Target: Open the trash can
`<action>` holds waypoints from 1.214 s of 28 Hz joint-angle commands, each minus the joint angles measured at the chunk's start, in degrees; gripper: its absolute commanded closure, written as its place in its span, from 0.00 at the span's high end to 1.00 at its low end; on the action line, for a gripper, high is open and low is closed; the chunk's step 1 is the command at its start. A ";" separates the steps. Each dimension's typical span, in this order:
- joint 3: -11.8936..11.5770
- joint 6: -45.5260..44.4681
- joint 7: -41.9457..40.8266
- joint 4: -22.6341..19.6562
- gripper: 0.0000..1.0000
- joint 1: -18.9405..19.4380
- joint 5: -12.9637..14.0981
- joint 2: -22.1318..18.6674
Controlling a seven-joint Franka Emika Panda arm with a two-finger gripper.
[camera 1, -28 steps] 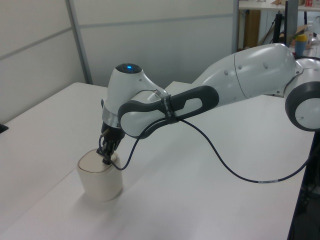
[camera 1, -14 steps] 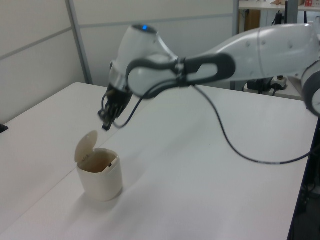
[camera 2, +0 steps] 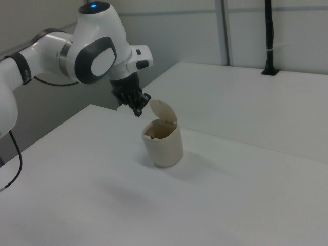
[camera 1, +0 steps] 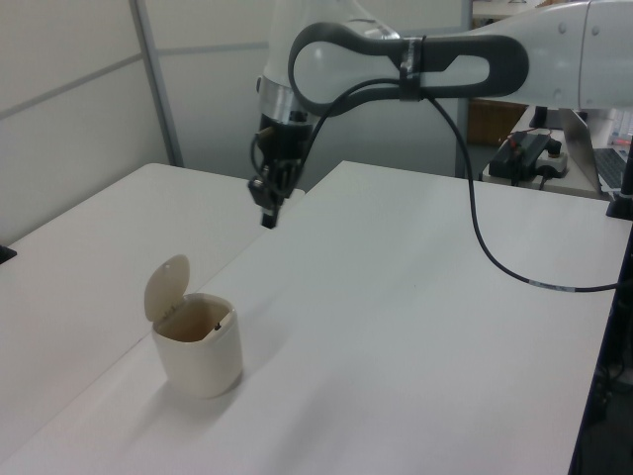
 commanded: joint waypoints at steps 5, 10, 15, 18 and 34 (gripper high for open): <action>-2.78 -10.46 -4.62 -2.00 0.00 0.34 -6.05 -3.17; -2.78 -11.78 -4.00 -2.27 0.00 0.43 -10.00 -3.34; -2.87 -11.87 -4.09 -2.36 0.00 0.34 -10.62 -3.87; -2.87 -11.87 -4.00 -2.36 0.00 0.43 -10.71 -3.78; -3.04 -13.80 -3.47 -2.00 1.00 0.34 -13.08 -3.52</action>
